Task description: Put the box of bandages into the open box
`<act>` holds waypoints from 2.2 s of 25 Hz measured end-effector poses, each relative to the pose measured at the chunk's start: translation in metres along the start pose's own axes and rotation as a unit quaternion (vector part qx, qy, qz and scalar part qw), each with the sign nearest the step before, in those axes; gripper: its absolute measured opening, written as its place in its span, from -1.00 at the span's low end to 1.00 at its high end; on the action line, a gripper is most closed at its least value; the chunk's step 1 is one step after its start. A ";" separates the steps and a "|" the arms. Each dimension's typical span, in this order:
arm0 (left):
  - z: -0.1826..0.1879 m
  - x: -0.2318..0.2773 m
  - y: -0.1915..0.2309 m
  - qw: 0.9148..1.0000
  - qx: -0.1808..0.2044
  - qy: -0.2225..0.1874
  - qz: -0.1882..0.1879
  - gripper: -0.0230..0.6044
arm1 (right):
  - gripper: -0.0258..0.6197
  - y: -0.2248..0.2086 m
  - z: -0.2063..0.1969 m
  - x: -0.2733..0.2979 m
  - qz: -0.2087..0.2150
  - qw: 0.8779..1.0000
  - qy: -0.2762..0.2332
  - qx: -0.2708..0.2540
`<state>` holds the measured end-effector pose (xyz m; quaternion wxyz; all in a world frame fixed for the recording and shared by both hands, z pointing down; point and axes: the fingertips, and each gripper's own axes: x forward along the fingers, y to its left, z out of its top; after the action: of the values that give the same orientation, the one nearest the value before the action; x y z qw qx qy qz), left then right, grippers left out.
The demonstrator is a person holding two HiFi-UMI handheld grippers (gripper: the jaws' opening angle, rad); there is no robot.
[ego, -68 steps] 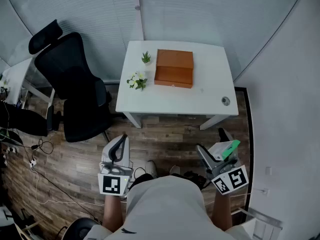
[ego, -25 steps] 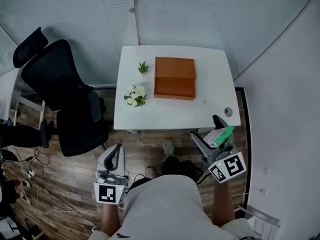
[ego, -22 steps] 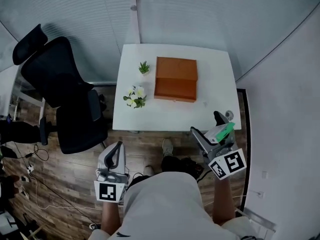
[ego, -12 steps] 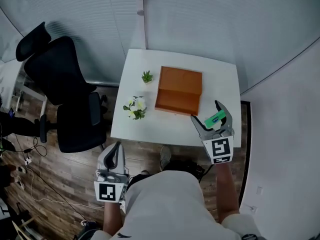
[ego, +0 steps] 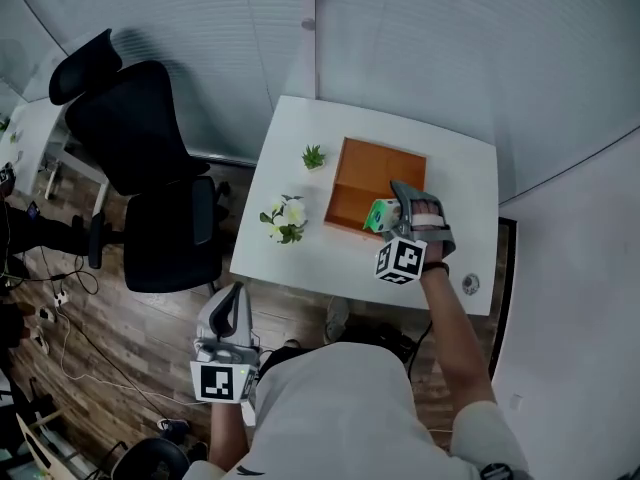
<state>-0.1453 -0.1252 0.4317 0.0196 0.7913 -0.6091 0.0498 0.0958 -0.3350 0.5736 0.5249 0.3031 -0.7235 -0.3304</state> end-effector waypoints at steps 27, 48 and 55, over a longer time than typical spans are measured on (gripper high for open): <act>-0.003 0.000 0.003 1.000 -0.007 0.000 0.002 -0.91 | 0.03 -0.017 -0.004 -0.024 -0.001 0.975 -0.024 0.220; 0.010 -0.042 0.007 0.997 -0.016 -0.038 -0.058 -0.91 | -0.91 -0.023 0.022 -0.241 -0.144 0.823 -0.159 0.526; 0.008 -0.080 0.008 0.995 -0.012 -0.045 -0.087 -0.91 | -0.91 0.001 0.046 -0.313 -0.181 0.798 -0.168 0.550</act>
<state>-0.1732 -0.0515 0.4156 0.0065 0.8423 -0.5389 0.0051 0.1345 -0.0814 0.3886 0.0709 0.6060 -0.7922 -0.0121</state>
